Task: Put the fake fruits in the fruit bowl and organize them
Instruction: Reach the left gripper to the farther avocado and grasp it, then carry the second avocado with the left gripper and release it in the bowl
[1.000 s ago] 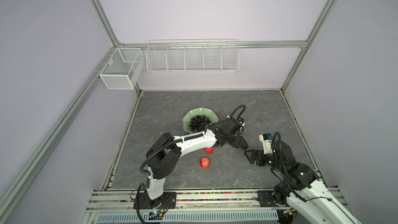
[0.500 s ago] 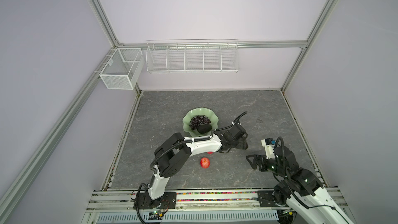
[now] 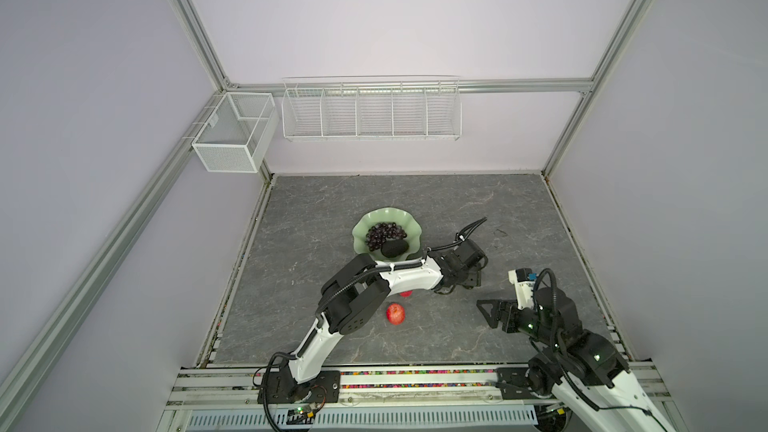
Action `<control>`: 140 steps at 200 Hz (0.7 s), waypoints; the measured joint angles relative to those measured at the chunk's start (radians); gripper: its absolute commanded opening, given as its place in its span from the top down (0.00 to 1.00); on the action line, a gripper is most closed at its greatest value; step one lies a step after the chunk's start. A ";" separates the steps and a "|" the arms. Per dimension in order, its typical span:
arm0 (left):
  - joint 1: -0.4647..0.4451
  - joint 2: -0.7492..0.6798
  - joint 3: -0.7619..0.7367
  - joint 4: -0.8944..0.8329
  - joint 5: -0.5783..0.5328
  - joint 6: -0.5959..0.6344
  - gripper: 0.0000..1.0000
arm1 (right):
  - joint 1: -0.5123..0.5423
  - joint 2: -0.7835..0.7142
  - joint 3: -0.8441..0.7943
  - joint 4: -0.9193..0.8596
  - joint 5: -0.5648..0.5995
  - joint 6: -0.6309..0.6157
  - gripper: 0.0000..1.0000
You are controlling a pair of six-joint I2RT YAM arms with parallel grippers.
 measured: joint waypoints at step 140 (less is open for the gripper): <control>0.113 -0.371 -0.214 0.016 -0.111 0.283 0.62 | 0.000 0.286 0.056 0.217 -0.075 -0.081 0.11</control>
